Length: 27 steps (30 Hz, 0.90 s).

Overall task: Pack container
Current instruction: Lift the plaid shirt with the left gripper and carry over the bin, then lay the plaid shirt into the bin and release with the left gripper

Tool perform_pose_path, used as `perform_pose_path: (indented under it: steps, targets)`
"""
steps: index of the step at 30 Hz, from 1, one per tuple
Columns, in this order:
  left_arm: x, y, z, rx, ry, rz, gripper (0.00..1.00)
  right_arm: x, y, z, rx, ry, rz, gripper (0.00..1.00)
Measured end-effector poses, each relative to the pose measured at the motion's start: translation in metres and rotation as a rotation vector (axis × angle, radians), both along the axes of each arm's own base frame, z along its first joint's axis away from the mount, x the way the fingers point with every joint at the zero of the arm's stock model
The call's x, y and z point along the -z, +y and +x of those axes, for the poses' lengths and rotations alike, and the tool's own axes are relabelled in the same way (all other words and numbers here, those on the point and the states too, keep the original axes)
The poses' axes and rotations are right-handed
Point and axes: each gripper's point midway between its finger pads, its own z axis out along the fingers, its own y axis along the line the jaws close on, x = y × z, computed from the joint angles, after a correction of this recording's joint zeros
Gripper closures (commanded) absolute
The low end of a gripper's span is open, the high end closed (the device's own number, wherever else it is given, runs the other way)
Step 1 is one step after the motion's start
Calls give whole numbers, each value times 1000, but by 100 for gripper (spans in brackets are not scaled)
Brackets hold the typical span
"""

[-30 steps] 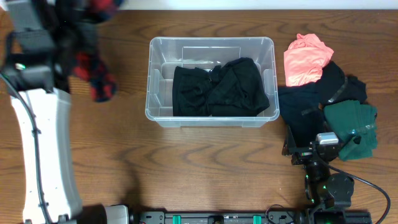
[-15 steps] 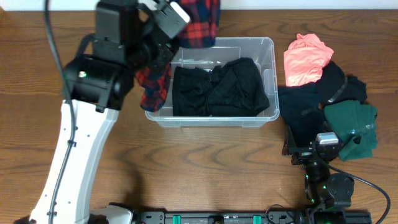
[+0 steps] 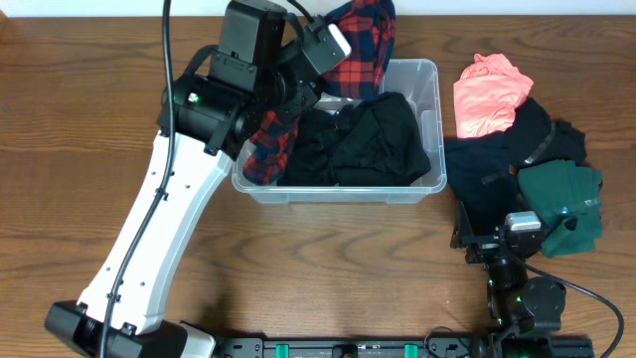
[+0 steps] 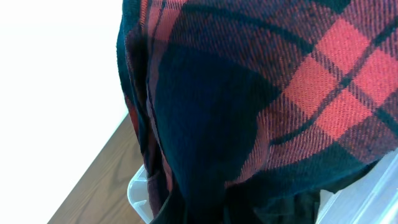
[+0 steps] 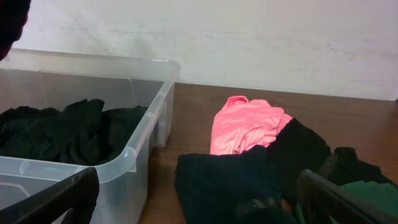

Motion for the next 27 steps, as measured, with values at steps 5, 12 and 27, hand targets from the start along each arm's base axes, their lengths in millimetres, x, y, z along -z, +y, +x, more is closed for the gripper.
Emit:
perform_pose_path:
  steps: [5, 12, 27]
  targets:
    - [5, 2, 10, -17, -17, 28, 94, 0, 0, 0, 0, 0, 0, 1]
    - [5, 1, 18, -19, -43, 36, 94, 0, 0, 0, 0, 0, 0, 1]
    - [10, -57, -12, 127, -37, 44, 44, 0, 0, 0, 0, 0, 0, 1]
